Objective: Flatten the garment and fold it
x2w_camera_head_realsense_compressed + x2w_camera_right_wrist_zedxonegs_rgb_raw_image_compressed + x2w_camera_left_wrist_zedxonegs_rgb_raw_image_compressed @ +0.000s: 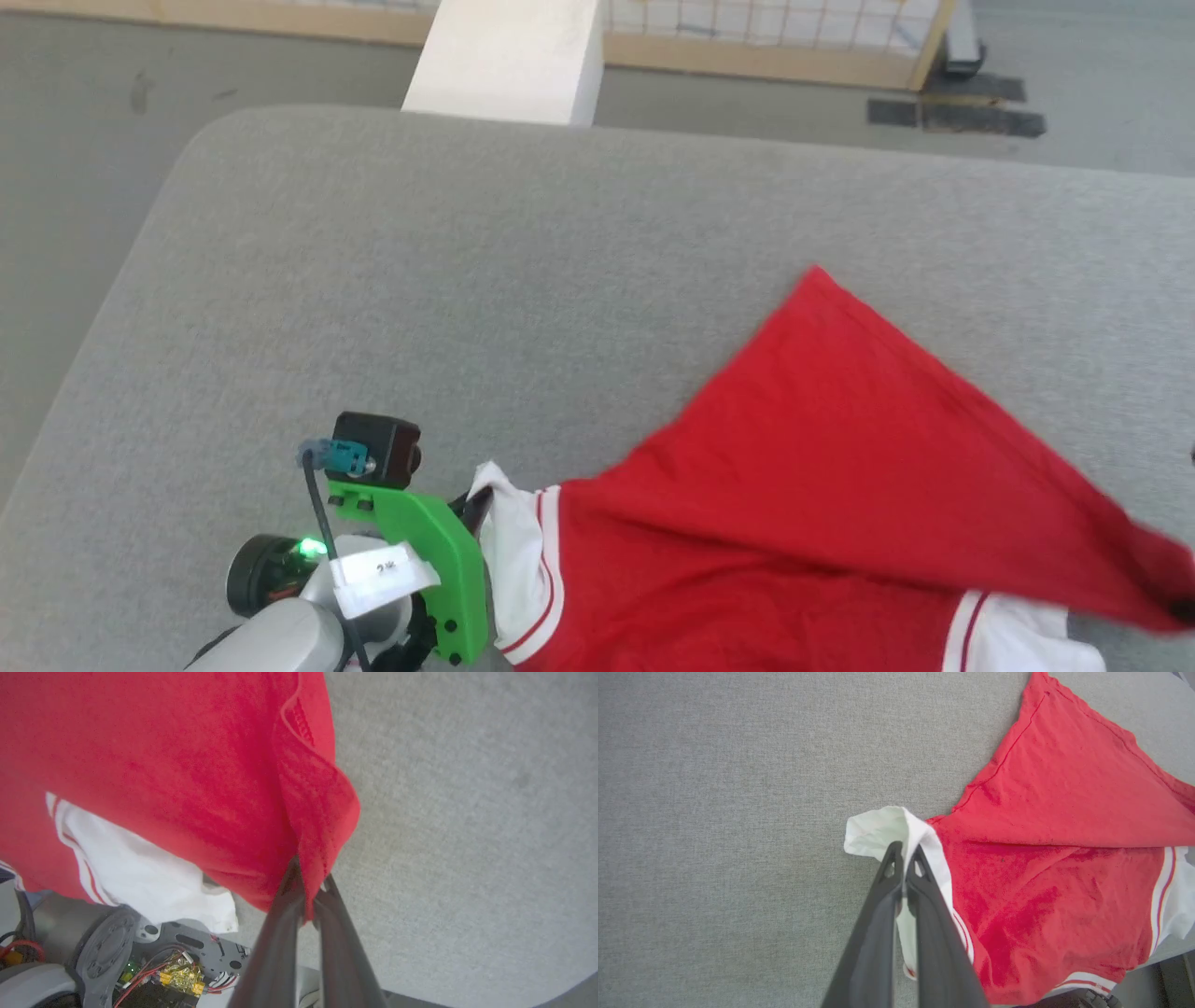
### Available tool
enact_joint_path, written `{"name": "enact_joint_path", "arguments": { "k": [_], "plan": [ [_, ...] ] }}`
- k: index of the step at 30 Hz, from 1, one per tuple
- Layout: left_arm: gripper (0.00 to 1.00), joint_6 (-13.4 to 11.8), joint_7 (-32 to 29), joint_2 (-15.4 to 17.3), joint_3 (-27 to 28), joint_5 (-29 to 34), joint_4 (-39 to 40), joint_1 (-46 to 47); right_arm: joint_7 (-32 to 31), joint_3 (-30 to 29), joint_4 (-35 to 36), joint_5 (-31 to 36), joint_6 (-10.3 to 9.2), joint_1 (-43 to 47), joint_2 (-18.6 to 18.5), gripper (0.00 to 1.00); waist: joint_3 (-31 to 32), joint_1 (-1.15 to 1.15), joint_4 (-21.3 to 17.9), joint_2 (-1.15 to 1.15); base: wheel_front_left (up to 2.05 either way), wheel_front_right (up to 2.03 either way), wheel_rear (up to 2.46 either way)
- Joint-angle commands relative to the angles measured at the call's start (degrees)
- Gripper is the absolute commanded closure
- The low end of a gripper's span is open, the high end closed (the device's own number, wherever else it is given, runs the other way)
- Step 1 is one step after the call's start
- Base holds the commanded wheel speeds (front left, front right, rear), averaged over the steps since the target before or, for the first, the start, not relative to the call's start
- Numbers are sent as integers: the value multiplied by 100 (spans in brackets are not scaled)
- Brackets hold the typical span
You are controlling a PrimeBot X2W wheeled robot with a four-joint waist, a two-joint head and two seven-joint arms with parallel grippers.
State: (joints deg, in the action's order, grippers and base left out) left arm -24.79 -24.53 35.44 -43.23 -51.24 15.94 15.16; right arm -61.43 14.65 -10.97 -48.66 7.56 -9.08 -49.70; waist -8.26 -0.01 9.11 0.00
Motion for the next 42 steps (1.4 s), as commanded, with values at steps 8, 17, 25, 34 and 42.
{"name": "enact_joint_path", "arguments": {
  "k": [8, 17, 25, 34, 42],
  "plan": [
    [100, -69, 28, 82, 45, -40, 60, -116, -577, -1127, 702, 365, -8, 1527, 496, 100, 244, 1, -224, 0, 0, 0, 0],
    [100, -40, 17, 74, 44, -32, 49, -38, -960, -1697, 1480, 951, -8, 1988, 1234, 0, 145, 1, -177, 0, 0, 0, 0],
    [100, 16, -33, 54, -10, 9, 41, 82, -1145, -1861, 2069, 806, -8, 1273, 1327, 0, -7, 1, 28, 0, 0, 0, 0],
    [100, 69, -40, -23, -54, 99, 121, 289, -1169, -1322, 1945, 1103, -8, -599, 1620, 0, -485, 1, 384, 0, 0, 0, 0],
    [100, 145, -3, -212, -129, 198, 142, 529, -880, -612, 771, 1727, -8, -1919, 1622, 0, -972, 1, 746, 0, 0, 0, 0]
  ]
}}
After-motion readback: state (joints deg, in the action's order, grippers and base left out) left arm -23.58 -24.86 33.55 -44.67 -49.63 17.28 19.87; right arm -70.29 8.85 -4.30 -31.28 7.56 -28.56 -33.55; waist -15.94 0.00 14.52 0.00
